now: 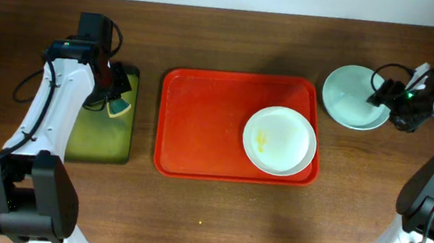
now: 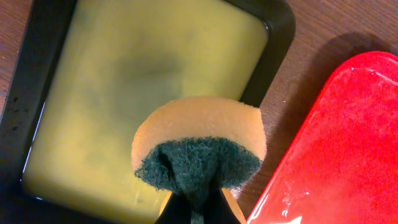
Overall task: Clean dirty plates on tray and stack at the side
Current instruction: 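Move the right gripper to the white plate and grip its rim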
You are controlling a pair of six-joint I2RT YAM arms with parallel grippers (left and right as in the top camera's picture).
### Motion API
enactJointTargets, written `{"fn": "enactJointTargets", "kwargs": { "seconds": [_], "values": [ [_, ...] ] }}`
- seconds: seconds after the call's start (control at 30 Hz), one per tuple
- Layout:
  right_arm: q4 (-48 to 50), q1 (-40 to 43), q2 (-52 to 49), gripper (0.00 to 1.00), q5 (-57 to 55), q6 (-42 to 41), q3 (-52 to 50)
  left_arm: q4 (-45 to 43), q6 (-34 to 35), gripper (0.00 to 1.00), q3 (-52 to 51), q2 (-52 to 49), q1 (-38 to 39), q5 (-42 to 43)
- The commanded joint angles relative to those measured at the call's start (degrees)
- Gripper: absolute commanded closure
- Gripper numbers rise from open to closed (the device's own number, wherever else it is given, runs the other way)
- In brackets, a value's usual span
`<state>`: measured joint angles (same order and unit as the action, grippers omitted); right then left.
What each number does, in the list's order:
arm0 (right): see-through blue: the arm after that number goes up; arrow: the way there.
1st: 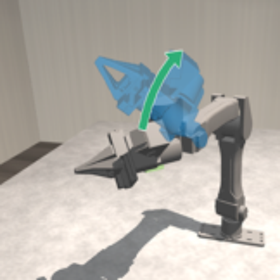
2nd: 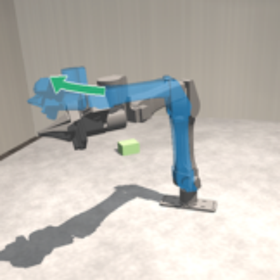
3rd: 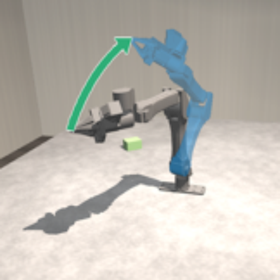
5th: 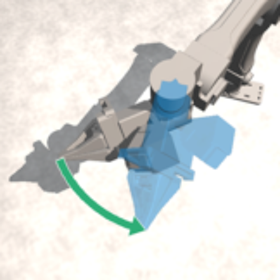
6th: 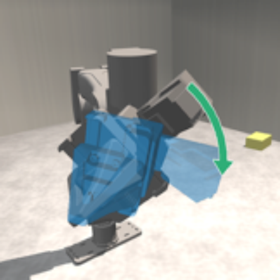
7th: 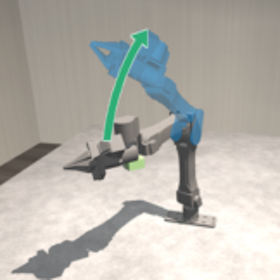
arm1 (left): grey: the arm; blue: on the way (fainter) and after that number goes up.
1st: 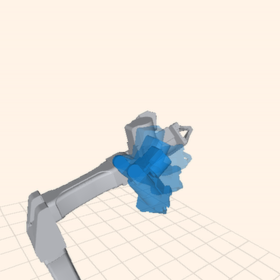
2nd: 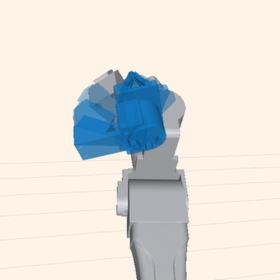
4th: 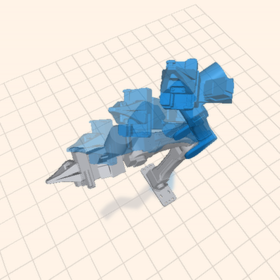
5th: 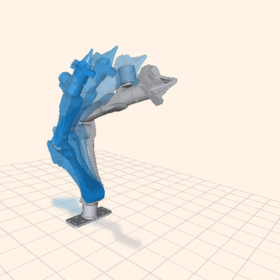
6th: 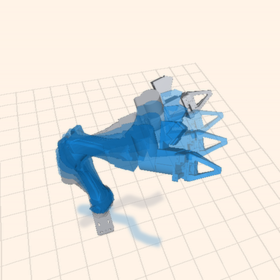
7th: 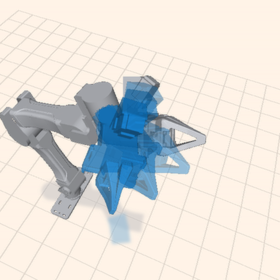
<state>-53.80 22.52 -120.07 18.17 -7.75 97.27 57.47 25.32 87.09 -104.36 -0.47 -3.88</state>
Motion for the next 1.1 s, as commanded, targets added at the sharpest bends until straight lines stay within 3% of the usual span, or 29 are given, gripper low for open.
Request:
{"fn": "enactJointTargets", "kwargs": {
  "seconds": [0.0, 0.2, 0.33, 0.5, 0.57, 0.7, 0.83, 0.93, 1.07],
  "values": [
    [-2.89, -0.81, 4.07, 0.02, 2.64, 2.38, 0.2, -0.24, 0.76, 1.0, 0.0, 1.18, 0.7, 0.17],
    [-10.56, -3.39, 15.78, 0.01, 2.64, 2.47, 0.17, -0.35, 0.76, 1.0, 0.0, 1.18, 0.83, 0.2],
    [-17.86, -9.49, 14.97, 0.01, 0.52, 3.08, -1.36, -0.35, 0.76, 1.0, 0.0, 1.18, 0.85, 0.2],
    [-7.69, -19.21, 14.91, 0.0, -3.85, 5.97, -14.32, -0.35, 0.76, 1.0, 0.0, 1.18, 0.85, 0.2],
    [-0.59, -21.97, 14.8, 0.19, -3.87, 7.5, -20.55, -0.33, 0.76, 1.0, 0.0, 1.18, 0.85, 0.2],
    [3.21, -23.26, 14.75, 0.38, -3.89, 5.77, -25.49, -0.35, 0.76, 1.0, -0.02, 1.18, 0.85, 0.2],
    [1.66, -23.28, 14.75, 0.39, -5.05, 3.96, -25.51, -0.35, 0.76, 1.0, -0.04, 1.18, 0.85, 0.2],
    [-0.85, -23.28, 14.75, 0.4, -9.86, -5.25, -25.51, -0.39, 0.76, 1.0, -0.04, 1.18, 0.85, 0.2],
    [-0.94, -24.37, 14.73, 0.53, -9.86, -11.72, -27.19, -0.39, 0.79, 1.0, -0.04, 1.18, 0.85, 0.2]
  ]
}}
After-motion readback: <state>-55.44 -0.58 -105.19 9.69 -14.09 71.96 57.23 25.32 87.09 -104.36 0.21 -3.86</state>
